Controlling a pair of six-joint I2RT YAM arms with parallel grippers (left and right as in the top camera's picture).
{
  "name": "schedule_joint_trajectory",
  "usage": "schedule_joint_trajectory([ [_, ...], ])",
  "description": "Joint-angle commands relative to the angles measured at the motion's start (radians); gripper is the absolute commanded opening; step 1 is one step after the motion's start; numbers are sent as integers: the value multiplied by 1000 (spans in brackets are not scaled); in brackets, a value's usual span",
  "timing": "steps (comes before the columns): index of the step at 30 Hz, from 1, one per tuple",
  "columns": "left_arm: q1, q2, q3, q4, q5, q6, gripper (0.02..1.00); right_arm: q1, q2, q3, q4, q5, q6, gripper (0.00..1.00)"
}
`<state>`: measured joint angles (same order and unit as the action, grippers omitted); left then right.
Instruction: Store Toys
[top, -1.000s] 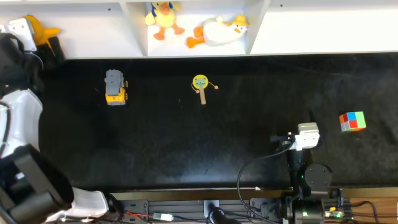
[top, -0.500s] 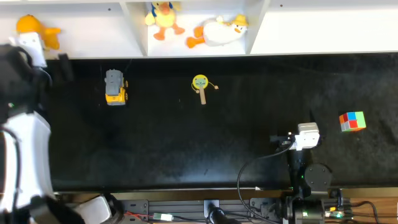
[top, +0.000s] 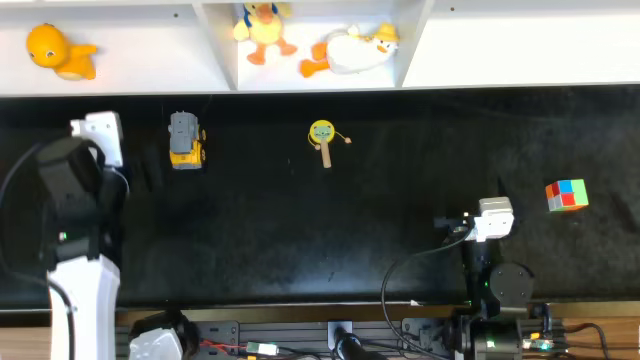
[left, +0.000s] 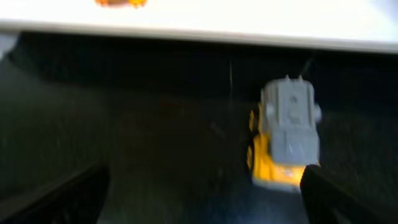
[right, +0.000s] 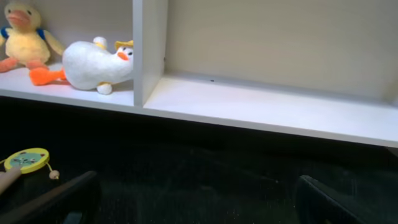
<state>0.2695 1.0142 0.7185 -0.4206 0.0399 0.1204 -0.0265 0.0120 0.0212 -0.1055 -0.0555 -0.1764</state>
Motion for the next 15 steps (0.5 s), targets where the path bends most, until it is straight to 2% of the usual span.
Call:
schedule_joint_trajectory([
  [1, -3, -97, -56, -34, 43, -44, 998, -7, -8, -5, 8, -2, 0, 996],
  [5, -9, -144, -105, -50, 117, -44, 998, -7, -8, -5, 8, -2, 0, 996],
  [15, -152, -106, -147, -38, 117, -74, 998, -7, -8, -5, 8, -2, 0, 996],
])
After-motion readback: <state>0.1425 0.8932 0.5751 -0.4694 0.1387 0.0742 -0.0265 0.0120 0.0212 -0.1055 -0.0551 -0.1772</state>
